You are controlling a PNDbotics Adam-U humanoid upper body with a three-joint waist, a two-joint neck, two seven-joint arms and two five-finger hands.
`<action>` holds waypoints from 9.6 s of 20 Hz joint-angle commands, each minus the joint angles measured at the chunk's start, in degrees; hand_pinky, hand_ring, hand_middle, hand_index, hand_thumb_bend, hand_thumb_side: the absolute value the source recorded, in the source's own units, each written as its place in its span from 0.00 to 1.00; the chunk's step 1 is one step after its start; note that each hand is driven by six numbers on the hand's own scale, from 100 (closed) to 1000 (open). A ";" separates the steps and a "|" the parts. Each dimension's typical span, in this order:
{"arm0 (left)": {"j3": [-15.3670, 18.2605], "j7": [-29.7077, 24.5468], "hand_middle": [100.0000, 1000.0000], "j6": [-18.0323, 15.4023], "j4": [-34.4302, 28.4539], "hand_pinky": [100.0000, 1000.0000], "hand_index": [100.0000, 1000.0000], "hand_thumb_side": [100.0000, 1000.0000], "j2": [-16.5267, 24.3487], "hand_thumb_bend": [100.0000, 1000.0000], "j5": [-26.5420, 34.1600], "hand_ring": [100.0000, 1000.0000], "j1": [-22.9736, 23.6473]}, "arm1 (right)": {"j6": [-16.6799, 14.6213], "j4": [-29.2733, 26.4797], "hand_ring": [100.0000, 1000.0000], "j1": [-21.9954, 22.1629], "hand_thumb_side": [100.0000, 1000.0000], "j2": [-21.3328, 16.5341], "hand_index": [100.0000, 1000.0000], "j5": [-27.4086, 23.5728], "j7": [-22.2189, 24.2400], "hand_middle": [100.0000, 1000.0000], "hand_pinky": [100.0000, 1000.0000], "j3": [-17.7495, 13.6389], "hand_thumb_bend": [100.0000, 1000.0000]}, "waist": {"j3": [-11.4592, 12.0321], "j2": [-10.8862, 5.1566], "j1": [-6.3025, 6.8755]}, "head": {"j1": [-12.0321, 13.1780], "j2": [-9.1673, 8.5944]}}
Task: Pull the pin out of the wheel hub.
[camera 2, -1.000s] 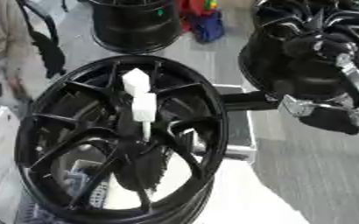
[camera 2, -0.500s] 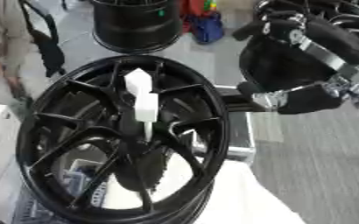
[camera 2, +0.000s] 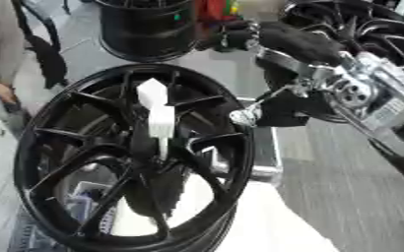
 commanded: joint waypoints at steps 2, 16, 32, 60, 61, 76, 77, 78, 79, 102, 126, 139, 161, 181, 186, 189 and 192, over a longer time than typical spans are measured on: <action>0.17 0.04 0.57 -0.03 -0.76 0.53 0.65 0.15 1.53 0.39 -0.31 0.52 -0.83 | -1.71 6.45 0.85 -3.45 0.08 3.35 0.94 1.33 4.13 0.86 0.83 0.86 0.31 | 0.40 -0.74 0.13 | -0.43 0.29; 0.45 0.00 0.57 -0.03 -0.43 0.53 0.65 0.15 1.29 0.38 -0.27 0.52 -0.96 | -6.33 11.67 0.78 -5.98 0.17 8.95 0.92 0.08 17.99 0.80 0.80 0.09 0.36 | 1.05 -0.89 0.03 | -0.78 0.29; 0.30 -0.24 0.56 -0.08 -0.44 0.53 0.65 0.15 0.86 0.38 -0.18 0.52 -1.10 | -2.26 14.09 0.78 -7.12 0.18 12.52 0.88 -1.50 27.80 0.79 0.80 -3.93 0.35 | 1.75 -0.64 0.70 | -1.89 0.17; 0.01 -0.62 0.56 -0.08 -0.15 0.53 0.65 0.15 0.14 0.38 -0.24 0.52 -1.10 | -6.61 22.54 0.69 -6.47 0.15 18.83 0.83 4.77 27.43 0.70 0.72 -2.87 0.29 | 2.70 -0.60 0.91 | -3.43 0.00; 0.02 -0.61 0.56 -0.08 -0.16 0.53 0.65 0.15 0.14 0.39 -0.23 0.52 -1.11 | -6.82 22.87 0.67 -6.38 0.14 19.01 0.82 5.16 27.35 0.68 0.70 -2.88 0.28 | 2.72 -0.59 0.91 | -3.45 -0.02; 0.16 -0.55 0.56 -0.03 0.15 0.53 0.65 0.15 0.25 0.39 -0.28 0.52 -1.15 | -5.39 16.24 0.44 -7.17 0.09 15.86 0.62 3.98 20.71 0.46 0.49 -3.66 0.00 | 2.44 -0.86 0.49 | -3.68 0.11; 0.19 -0.52 0.56 -0.02 0.20 0.53 0.65 0.15 0.30 0.39 -0.28 0.52 -1.14 | -4.89 15.05 0.44 -7.38 0.09 15.03 0.62 3.13 20.58 0.46 0.49 -3.97 0.00 | 2.36 -0.94 0.44 | -3.70 0.11; 0.22 -0.50 0.56 -0.02 0.25 0.53 0.65 0.15 0.36 0.39 -0.29 0.52 -1.14 | -4.31 13.77 0.44 -7.63 0.09 14.09 0.62 2.21 20.44 0.46 0.50 -4.38 0.00 | 2.24 -1.03 0.40 | -3.67 0.06; 0.24 -0.48 0.56 -0.03 0.28 0.53 0.65 0.15 0.42 0.39 -0.30 0.52 -1.16 | -3.67 12.43 0.44 -7.85 0.09 13.15 0.62 1.28 20.32 0.46 0.50 -4.79 0.00 | 2.14 -1.08 0.36 | -3.64 -0.01; 3.14 2.42 0.56 -0.16 0.11 0.54 0.65 0.15 0.47 0.38 -0.14 0.52 0.57 | 9.25 -11.23 0.58 44.23 0.10 -4.77 0.80 1.59 -9.08 0.64 0.67 -37.55 0.19 | -4.67 -0.89 1.40 | 2.32 -0.58; 2.90 2.21 0.56 -0.30 -0.17 0.54 0.66 0.15 -1.29 0.38 0.21 0.51 0.66 | 3.86 -9.66 0.58 49.62 0.10 22.42 0.77 -6.16 -37.46 0.66 0.70 -40.89 0.34 | -5.08 -0.71 3.04 | 3.51 -0.63; 1.99 1.41 0.57 -0.26 0.54 0.54 0.66 0.15 -2.12 0.38 -0.24 0.52 0.91 | -0.04 -7.22 0.56 45.81 0.00 25.57 0.75 -12.07 -33.14 0.63 0.69 -32.67 0.20 | -5.09 -0.36 3.25 | 7.94 0.29; 1.46 0.08 0.57 -0.50 0.07 0.54 0.66 0.16 -2.25 0.37 -0.81 0.52 0.96 | 0.37 -6.85 0.56 46.12 0.00 26.00 0.74 -12.71 -30.93 0.62 0.69 -31.31 0.21 | -5.35 -0.12 3.28 | 8.71 0.29; 1.74 0.45 0.57 -0.42 -0.29 0.55 0.66 0.16 -2.05 0.36 -0.52 0.52 0.90 | 0.26 -6.76 0.55 46.00 0.00 25.98 0.74 -12.63 -30.10 0.61 0.69 -31.22 0.22 | -5.70 -0.44 3.42 | 8.25 0.29; 1.76 0.44 0.57 -0.49 -0.34 0.55 0.66 0.16 -1.98 0.35 -0.47 0.52 0.83 | 0.24 -6.75 0.55 46.03 0.00 25.95 0.74 -12.61 -30.06 0.61 0.69 -31.29 0.22 | -5.79 -0.45 3.51 | 8.10 0.29; 1.83 0.48 0.57 -0.49 -0.39 0.55 0.66 0.16 -2.00 0.36 -0.44 0.52 0.82 | 0.20 -6.78 0.55 46.03 0.00 25.85 0.74 -12.56 -29.92 0.61 0.69 -31.20 0.22 | -5.73 -0.44 3.55 | 7.97 0.29; 1.83 0.49 0.57 -0.48 -0.41 0.55 0.66 0.16 -1.92 0.35 -0.43 0.52 0.79 | 0.16 -6.82 0.55 46.06 0.00 25.91 0.74 -12.62 -29.93 0.61 0.69 -31.27 0.23 | -5.76 -0.44 3.51 | 7.88 0.29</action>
